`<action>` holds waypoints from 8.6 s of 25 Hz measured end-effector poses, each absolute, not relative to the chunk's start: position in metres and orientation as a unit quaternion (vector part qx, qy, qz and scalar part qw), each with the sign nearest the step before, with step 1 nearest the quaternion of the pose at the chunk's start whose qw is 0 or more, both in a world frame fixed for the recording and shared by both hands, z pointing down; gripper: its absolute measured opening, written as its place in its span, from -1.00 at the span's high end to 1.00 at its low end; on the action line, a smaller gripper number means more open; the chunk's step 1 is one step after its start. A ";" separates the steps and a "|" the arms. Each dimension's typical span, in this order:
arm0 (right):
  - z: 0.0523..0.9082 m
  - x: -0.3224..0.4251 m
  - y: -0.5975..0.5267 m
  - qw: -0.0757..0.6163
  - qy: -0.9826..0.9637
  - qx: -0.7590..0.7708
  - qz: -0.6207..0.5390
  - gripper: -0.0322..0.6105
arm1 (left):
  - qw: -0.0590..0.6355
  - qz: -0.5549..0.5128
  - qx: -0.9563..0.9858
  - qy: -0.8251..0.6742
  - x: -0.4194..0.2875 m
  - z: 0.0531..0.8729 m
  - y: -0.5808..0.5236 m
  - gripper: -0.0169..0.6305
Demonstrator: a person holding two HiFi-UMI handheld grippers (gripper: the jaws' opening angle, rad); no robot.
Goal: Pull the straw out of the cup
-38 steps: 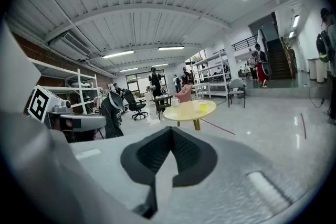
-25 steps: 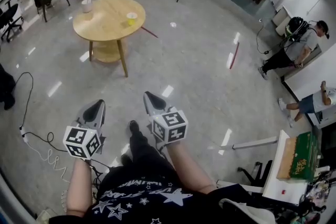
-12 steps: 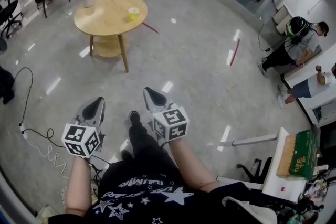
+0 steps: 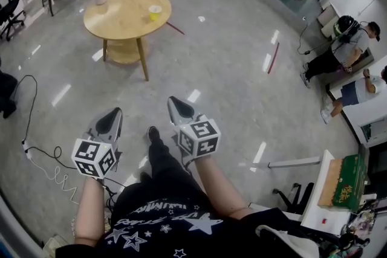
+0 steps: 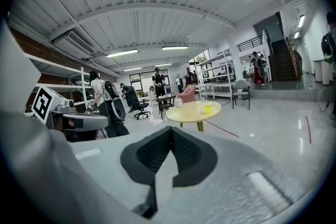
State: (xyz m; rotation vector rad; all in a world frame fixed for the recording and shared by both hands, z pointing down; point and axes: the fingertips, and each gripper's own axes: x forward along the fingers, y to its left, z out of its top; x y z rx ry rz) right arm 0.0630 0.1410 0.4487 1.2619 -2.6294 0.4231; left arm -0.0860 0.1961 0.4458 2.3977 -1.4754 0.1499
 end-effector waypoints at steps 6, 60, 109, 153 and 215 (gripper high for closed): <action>0.449 0.057 0.099 0.097 -0.889 0.423 0.148 0.90 | 0.160 0.056 0.834 -0.525 -0.095 0.445 0.164 0.92; 0.456 0.067 -0.219 0.100 -0.894 0.403 0.167 0.90 | 0.187 0.074 0.817 -0.541 -0.091 0.455 -0.142 0.92; 0.537 -0.008 -0.384 0.181 -0.836 0.459 0.240 0.55 | 0.240 0.100 0.859 -0.442 -0.157 0.501 -0.351 0.92; 0.586 -0.034 -0.416 0.281 -0.802 0.461 0.254 0.76 | 0.257 0.100 0.860 -0.430 -0.179 0.517 -0.401 0.92; 0.476 0.037 -0.243 0.188 -0.865 0.438 0.158 0.78 | 0.197 0.062 0.830 -0.518 -0.122 0.466 -0.180 0.92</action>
